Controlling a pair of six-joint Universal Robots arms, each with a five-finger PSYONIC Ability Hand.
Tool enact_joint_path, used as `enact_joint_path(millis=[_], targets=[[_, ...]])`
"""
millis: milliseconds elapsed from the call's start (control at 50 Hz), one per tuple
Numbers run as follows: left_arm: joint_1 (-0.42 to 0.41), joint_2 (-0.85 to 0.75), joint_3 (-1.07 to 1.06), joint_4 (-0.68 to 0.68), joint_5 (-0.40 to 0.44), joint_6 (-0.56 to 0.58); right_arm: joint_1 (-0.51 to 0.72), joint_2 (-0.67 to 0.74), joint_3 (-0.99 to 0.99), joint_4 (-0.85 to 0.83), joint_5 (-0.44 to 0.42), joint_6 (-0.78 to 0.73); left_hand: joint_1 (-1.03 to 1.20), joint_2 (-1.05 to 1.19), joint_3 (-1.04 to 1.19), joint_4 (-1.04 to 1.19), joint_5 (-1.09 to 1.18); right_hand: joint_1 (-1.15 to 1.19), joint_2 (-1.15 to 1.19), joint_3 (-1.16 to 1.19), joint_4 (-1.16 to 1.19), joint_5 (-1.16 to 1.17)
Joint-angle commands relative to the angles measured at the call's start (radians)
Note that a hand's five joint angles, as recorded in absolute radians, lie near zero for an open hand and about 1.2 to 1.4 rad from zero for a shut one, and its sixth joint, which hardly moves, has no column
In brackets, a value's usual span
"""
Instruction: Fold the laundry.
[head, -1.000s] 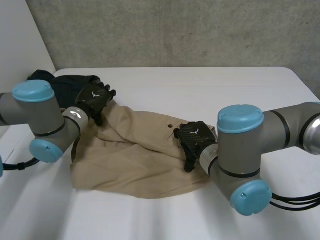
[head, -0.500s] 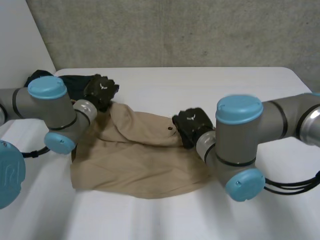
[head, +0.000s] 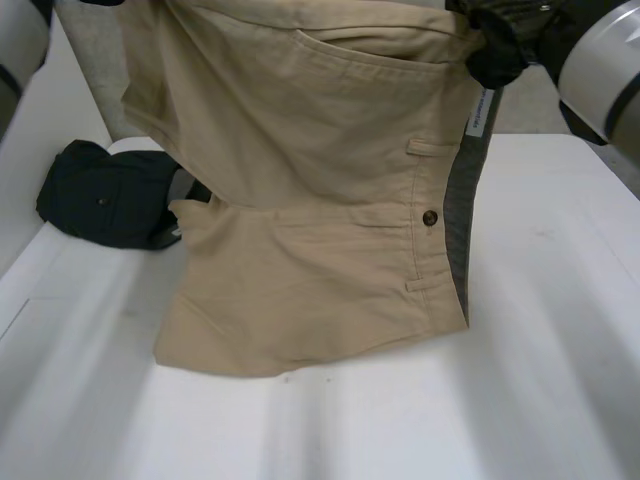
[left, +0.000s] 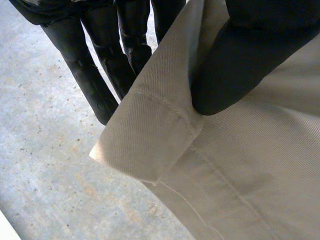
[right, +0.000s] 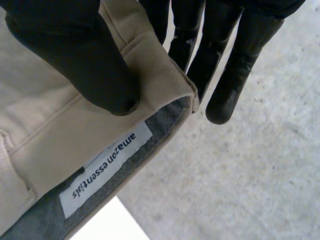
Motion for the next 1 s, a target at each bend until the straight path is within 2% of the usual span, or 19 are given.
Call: enact_joint_path(millis=[20, 160, 280, 340, 500, 680, 720, 760, 860, 880, 900, 920, 940, 1000], targets=[[-0.003, 0.162, -0.065, -0.163, -0.006, -0.009, -0.023, -0.109, 0.007, 0.21, -0.015, 0.004, 0.256, 0.204, 0.209, 0.198, 0.248, 0.413, 0.227, 0.216, 0.209, 0.23], [0.016, 0.325, -0.025, -0.181, -0.027, -0.056, -0.034, -0.259, -0.052, 0.224, -0.038, 0.007, 0.256, 0.204, 0.209, 0.198, 0.248, 0.413, 0.227, 0.216, 0.209, 0.23], [0.017, 0.319, 0.035, -0.212, -0.047, -0.07, -0.038, -0.276, -0.083, 0.284, -0.051, 0.005, 0.256, 0.204, 0.209, 0.198, 0.248, 0.413, 0.227, 0.216, 0.209, 0.23], [0.017, 0.251, 0.044, -0.22, -0.049, -0.07, -0.04, -0.258, -0.086, 0.305, -0.055, 0.002, 0.256, 0.204, 0.209, 0.198, 0.248, 0.413, 0.227, 0.216, 0.209, 0.23], [0.008, -0.028, 0.062, -0.221, -0.05, -0.067, -0.055, 0.0, -0.112, 0.331, -0.055, -0.012, 0.256, 0.204, 0.209, 0.198, 0.248, 0.413, 0.227, 0.216, 0.209, 0.23], [-0.03, -0.445, 0.274, -0.215, -0.066, -0.061, -0.052, 0.409, -0.367, 0.296, -0.028, 0.001, 0.256, 0.204, 0.209, 0.198, 0.248, 0.413, 0.227, 0.216, 0.209, 0.23], [-0.032, -0.519, 0.349, -0.201, -0.076, -0.061, -0.048, 0.469, -0.43, 0.249, -0.006, 0.008, 0.256, 0.204, 0.209, 0.198, 0.248, 0.413, 0.227, 0.216, 0.209, 0.23], [-0.039, -0.632, 0.499, -0.169, -0.107, -0.06, -0.046, 0.551, -0.511, 0.125, 0.053, 0.025, 0.256, 0.204, 0.209, 0.198, 0.248, 0.413, 0.227, 0.216, 0.209, 0.23], [-0.055, -0.819, 0.76, -0.125, -0.122, -0.058, -0.046, 0.643, -0.563, -0.106, 0.175, 0.011, 0.256, 0.204, 0.209, 0.198, 0.248, 0.413, 0.227, 0.216, 0.209, 0.23], [-0.056, -0.842, 0.795, -0.122, -0.122, -0.058, -0.046, 0.652, -0.566, -0.133, 0.182, 0.007, 0.221, 0.169, 0.174, 0.164, 0.213, 0.413, 0.227, 0.216, 0.209, 0.23], [-0.062, -0.885, 0.849, -0.119, -0.124, -0.058, -0.046, 0.673, -0.565, -0.162, 0.196, -0.013, -0.381, -0.433, -0.428, -0.438, -0.389, -0.037, -0.222, -0.234, -0.24, -0.219], [-0.065, -0.904, 0.871, -0.117, -0.122, -0.058, -0.044, 0.687, -0.565, -0.163, 0.199, -0.028, -0.709, -0.761, -0.756, -0.767, -0.717, -0.553, -0.738, -0.75, -0.756, -0.735], [-0.072, -0.918, 0.884, -0.117, -0.122, -0.058, -0.044, 0.701, -0.568, -0.16, 0.204, -0.048, -0.966, -1.018, -1.013, -1.024, -0.974, -0.809, -0.995, -1.006, -1.012, -0.991], [-0.091, -0.947, 0.888, -0.117, -0.125, -0.058, -0.041, 0.741, -0.569, -0.126, 0.215, -0.134, -0.966, -1.018, -1.013, -1.024, -0.974, -0.809, -0.995, -1.006, -1.012, -0.991]])
